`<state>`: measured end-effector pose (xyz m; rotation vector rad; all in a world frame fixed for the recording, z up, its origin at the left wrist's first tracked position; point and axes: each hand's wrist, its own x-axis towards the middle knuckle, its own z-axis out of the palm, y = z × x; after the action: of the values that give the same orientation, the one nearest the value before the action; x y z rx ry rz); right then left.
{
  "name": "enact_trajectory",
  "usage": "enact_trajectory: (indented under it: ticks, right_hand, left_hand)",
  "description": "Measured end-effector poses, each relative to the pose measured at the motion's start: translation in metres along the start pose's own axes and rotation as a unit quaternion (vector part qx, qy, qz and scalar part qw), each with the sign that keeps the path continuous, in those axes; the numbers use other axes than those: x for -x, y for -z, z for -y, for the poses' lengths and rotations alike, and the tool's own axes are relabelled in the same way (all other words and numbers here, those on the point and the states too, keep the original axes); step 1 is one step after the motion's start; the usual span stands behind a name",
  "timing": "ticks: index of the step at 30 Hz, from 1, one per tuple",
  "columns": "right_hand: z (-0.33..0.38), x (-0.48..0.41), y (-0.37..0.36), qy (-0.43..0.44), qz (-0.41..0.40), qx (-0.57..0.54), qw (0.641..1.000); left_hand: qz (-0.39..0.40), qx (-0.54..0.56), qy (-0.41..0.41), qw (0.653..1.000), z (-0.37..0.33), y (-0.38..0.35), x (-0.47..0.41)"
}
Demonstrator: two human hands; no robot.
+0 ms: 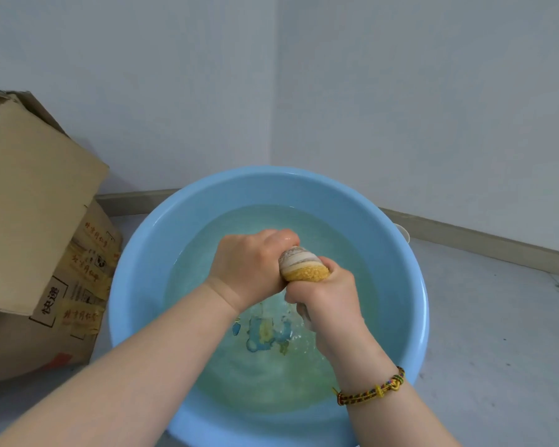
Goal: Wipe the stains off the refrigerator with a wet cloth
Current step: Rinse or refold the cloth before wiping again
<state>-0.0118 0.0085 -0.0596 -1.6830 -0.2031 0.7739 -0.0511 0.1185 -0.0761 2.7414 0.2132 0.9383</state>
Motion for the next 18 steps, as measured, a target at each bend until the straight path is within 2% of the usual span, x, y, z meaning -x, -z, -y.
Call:
enact_trajectory:
  ticks: [4,6,8,11,13,15,18]
  right_hand:
    - [0.007,-0.001,0.003,0.008,-0.014,-0.013,1.000]
    - [0.006,0.000,0.004,0.020,-0.013,0.059,0.998]
    - [0.009,0.001,0.005,0.071,-0.022,0.141,0.987]
    - [0.018,0.001,0.010,0.176,-0.043,0.293,0.939]
    - [0.022,-0.002,0.012,0.192,-0.044,0.330,0.923]
    - [0.018,-0.007,0.012,0.171,-0.049,0.334,0.926]
    - [0.019,-0.014,0.016,0.136,-0.080,0.307,0.939]
  left_hand:
    - [-0.017,-0.008,-0.003,1.000,0.000,0.000,-0.010]
    - [-0.034,-0.001,0.009,0.999,0.000,-0.002,-0.004]
    - [-0.058,-0.001,0.008,0.998,0.000,0.000,0.001]
    - [-0.054,-0.016,0.037,0.998,0.003,0.007,-0.002]
    - [-0.005,-0.019,0.089,0.996,0.001,0.013,-0.005]
    - [0.054,0.011,0.201,0.978,-0.004,0.018,-0.003]
    - [0.096,0.140,0.377,0.911,-0.008,0.026,0.004]
